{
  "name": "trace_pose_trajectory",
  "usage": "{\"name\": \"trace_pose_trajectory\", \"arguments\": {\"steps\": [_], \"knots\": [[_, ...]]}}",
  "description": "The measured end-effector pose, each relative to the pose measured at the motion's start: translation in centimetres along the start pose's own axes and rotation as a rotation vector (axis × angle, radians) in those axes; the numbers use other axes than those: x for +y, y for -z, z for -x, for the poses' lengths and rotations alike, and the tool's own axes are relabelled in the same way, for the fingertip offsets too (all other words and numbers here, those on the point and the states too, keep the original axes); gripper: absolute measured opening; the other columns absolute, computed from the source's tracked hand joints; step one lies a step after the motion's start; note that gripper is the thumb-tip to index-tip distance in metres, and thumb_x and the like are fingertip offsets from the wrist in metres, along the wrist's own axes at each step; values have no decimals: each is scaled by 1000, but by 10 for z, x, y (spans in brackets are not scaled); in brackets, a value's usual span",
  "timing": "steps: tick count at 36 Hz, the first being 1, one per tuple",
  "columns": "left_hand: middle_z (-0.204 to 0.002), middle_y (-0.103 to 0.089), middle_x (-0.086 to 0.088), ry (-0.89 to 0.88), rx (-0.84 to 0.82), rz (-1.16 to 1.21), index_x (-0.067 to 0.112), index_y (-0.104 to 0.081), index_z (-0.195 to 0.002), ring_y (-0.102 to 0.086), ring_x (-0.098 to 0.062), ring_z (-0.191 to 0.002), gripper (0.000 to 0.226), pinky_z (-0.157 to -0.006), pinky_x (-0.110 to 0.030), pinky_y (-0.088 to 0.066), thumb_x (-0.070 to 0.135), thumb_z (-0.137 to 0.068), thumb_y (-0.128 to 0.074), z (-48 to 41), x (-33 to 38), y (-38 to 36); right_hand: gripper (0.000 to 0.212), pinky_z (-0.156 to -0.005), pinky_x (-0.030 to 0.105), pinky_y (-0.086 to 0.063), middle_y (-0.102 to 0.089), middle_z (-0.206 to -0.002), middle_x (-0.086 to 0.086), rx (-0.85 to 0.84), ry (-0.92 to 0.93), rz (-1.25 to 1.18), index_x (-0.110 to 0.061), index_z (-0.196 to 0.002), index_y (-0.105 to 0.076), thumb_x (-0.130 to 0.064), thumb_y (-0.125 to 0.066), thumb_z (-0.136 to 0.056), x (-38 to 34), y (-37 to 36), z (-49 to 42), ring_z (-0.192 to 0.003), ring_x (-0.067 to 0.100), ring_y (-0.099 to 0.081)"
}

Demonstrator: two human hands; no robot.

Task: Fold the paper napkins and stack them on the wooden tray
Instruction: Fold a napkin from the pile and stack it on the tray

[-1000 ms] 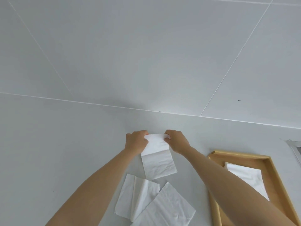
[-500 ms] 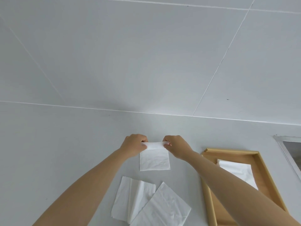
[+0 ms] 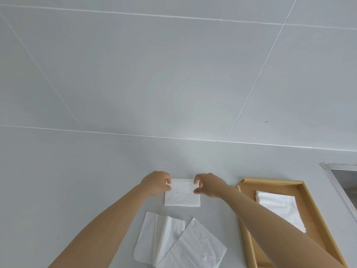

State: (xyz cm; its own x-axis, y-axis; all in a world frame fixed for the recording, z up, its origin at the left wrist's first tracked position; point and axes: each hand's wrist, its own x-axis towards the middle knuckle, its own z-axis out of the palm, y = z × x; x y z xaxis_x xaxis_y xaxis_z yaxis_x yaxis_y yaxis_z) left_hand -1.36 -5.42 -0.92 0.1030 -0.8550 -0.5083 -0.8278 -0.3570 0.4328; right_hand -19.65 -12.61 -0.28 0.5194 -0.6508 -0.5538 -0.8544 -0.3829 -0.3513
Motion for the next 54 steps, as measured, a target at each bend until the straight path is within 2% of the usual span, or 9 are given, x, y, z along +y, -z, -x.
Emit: {"name": "trace_pose_trajectory", "arguments": {"steps": [14, 20, 25, 29, 32, 35, 38, 45, 54], "knots": [[-129, -41, -10, 39, 8, -69, 14, -44, -126, -47, -25, -114, 48, -78, -28, -37, 17, -82, -63, -29, 6, -5, 53, -81, 33, -42, -45, -126, 9, 82, -75, -107, -15, -124, -42, -22, -69, -79, 3, -9, -26, -118, 25, -42], [-102, -33, -1, 60, -17, -119, 8, -53, -113, -45, -23, -105, 37, -82, -32, -42, 14, -78, -65, -33, 7, -12, 53, -76, 29, -39, -45, -125, 9, 36, -91, -83, -12, -118, -45, -20, -72, -74, 4, -15, -29, -117, 25, -40], [-114, -48, -10, 68, -23, -178, 7, -59, -106, -47, -27, -112, 27, -89, -33, -42, 11, -80, -60, -28, 12, -13, 53, -89, 33, -43, -43, -127, 11, -11, -121, -68, -7, -118, -50, -20, -73, -73, 3, -18, -27, -121, 27, -37], [-76, -45, 6, 75, 4, -100, 22, -47, -70, -45, -21, -84, 21, -67, -24, -33, 4, -81, -51, -23, 13, -16, 41, -79, 29, -39, -48, -125, 12, 0, -114, -124, -7, -113, -54, -14, -69, -75, 0, -23, -21, -118, 27, -41], [-66, -37, 9, 100, 28, 94, 25, -29, -60, -41, -18, -70, 38, -54, -21, -25, 2, -79, -53, -18, 13, -15, 15, -63, 24, -36, -57, -102, 10, 32, -102, -225, -14, -80, -50, -8, -64, -78, -1, -25, -17, -92, 25, -48], [-69, -40, 6, 113, 38, 284, 24, -32, -66, -40, -16, -66, 35, -53, -21, -28, -1, -78, -55, -10, 17, -8, 38, -48, 20, -26, -40, -68, -5, 96, -88, -399, -21, -60, -31, -4, -60, -78, 0, -25, -10, -70, 19, -41], [-82, -52, -3, 102, 62, 434, 16, -40, -87, -48, -21, -74, 24, -59, -24, -38, 0, -80, -56, 0, 22, 1, 25, -50, 19, -27, -38, -70, -8, 141, -103, -611, -15, -76, -41, -6, -64, -78, 1, -17, 5, -61, 8, -35], [-84, -55, -8, 65, 185, 679, 19, -37, -107, -56, -25, -81, 40, -67, -24, -47, 0, -80, -61, 19, 52, 14, 35, -64, 28, -44, -49, -88, 10, 313, -118, -1006, -17, -98, -40, -1, -64, -79, 14, 5, 36, -81, 27, -50], [-67, -48, -3, -88, 175, 645, 13, -48, -92, -50, -21, -67, 24, -73, -33, -43, -7, -80, -55, 37, 117, -2, 23, -54, 24, -35, -45, -73, -1, 614, -150, -998, -17, -91, -43, -2, -58, -81, 57, 24, 88, -66, 17, -44]]}}
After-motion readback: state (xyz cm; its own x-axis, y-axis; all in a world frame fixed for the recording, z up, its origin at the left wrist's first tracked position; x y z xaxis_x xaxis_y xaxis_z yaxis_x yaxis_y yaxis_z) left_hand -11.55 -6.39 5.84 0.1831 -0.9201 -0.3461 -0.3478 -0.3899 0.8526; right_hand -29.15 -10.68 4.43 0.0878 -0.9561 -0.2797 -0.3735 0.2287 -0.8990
